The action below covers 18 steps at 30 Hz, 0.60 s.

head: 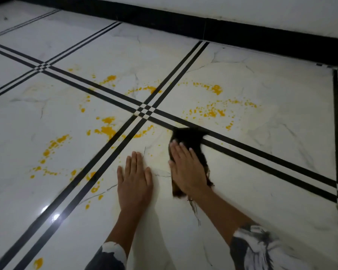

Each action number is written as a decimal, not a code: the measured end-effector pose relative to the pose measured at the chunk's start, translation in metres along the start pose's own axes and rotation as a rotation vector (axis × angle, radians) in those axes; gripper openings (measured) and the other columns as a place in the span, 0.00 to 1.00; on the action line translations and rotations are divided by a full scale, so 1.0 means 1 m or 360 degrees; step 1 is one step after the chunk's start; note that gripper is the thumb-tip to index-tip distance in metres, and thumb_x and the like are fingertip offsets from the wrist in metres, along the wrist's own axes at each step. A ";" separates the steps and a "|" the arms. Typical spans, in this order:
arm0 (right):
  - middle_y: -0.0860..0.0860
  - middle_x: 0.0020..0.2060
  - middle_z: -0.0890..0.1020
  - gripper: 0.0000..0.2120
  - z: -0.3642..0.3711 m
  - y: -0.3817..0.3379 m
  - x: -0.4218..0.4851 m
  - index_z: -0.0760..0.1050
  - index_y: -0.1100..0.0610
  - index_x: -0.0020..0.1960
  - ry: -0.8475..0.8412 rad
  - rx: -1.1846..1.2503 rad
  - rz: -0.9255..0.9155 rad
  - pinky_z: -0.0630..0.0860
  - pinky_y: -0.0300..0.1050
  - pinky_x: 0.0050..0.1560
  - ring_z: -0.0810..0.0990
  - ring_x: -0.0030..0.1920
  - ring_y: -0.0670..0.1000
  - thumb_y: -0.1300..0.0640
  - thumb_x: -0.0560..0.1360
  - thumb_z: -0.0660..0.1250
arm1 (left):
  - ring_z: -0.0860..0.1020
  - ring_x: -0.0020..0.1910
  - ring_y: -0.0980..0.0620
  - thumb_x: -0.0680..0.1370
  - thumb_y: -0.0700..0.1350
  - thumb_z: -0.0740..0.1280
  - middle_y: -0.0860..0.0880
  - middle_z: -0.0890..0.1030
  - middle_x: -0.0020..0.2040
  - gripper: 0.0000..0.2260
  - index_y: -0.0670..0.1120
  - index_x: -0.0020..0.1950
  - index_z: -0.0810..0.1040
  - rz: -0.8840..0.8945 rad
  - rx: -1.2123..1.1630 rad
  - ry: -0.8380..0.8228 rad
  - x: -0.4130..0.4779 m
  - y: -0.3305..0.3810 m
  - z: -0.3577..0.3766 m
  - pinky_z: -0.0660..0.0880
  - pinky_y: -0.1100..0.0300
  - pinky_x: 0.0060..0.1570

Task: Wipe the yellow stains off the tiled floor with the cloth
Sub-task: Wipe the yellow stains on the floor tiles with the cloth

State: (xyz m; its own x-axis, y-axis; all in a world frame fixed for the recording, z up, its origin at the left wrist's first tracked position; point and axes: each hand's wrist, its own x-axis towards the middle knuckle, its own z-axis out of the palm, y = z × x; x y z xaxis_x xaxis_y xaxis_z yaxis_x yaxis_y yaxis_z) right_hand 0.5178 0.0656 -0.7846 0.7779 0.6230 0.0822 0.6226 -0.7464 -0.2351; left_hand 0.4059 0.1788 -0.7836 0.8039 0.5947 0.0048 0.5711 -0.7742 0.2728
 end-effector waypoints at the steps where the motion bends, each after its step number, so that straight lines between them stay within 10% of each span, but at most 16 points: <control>1: 0.49 0.69 0.72 0.26 0.001 -0.002 -0.015 0.67 0.55 0.70 -0.0030 -0.0079 -0.0165 0.62 0.47 0.69 0.71 0.68 0.48 0.47 0.79 0.44 | 0.42 0.76 0.55 0.74 0.57 0.33 0.50 0.46 0.78 0.32 0.47 0.77 0.43 0.0002 0.0001 -0.0002 0.000 0.000 0.000 0.39 0.53 0.74; 3: 0.47 0.69 0.71 0.26 -0.005 0.011 -0.010 0.67 0.53 0.70 -0.0123 -0.0160 -0.0390 0.62 0.46 0.69 0.71 0.68 0.47 0.47 0.80 0.42 | 0.42 0.76 0.55 0.74 0.58 0.32 0.50 0.46 0.78 0.32 0.47 0.77 0.43 0.0005 0.0002 -0.0007 -0.001 0.001 -0.001 0.39 0.53 0.74; 7: 0.48 0.67 0.74 0.25 -0.007 0.001 0.006 0.70 0.55 0.68 0.0030 -0.0019 0.0042 0.69 0.47 0.66 0.74 0.66 0.48 0.48 0.78 0.45 | 0.43 0.75 0.56 0.75 0.58 0.34 0.50 0.47 0.78 0.32 0.47 0.77 0.44 0.0004 -0.0018 0.0027 -0.001 -0.003 -0.002 0.40 0.53 0.74; 11: 0.45 0.67 0.74 0.28 -0.007 0.005 -0.034 0.69 0.52 0.69 -0.0122 -0.0164 -0.0356 0.61 0.43 0.66 0.73 0.66 0.45 0.49 0.81 0.37 | 0.43 0.74 0.56 0.75 0.58 0.35 0.49 0.48 0.78 0.32 0.46 0.77 0.45 0.0024 -0.0038 0.0016 0.000 0.000 0.000 0.41 0.52 0.75; 18: 0.50 0.68 0.73 0.26 -0.018 0.049 -0.064 0.68 0.57 0.69 0.0087 -0.0077 0.0239 0.63 0.46 0.69 0.73 0.67 0.50 0.49 0.81 0.41 | 0.46 0.77 0.52 0.76 0.56 0.38 0.48 0.48 0.78 0.31 0.45 0.77 0.45 -0.0082 -0.0037 -0.0025 -0.002 0.009 -0.004 0.39 0.50 0.73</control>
State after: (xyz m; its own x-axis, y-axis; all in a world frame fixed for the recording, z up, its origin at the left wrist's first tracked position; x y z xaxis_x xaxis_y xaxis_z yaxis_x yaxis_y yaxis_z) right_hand 0.5003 -0.0150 -0.7838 0.8653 0.4906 0.1026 0.5011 -0.8415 -0.2019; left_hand 0.4087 0.1718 -0.7772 0.7762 0.6300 -0.0249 0.6079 -0.7373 0.2949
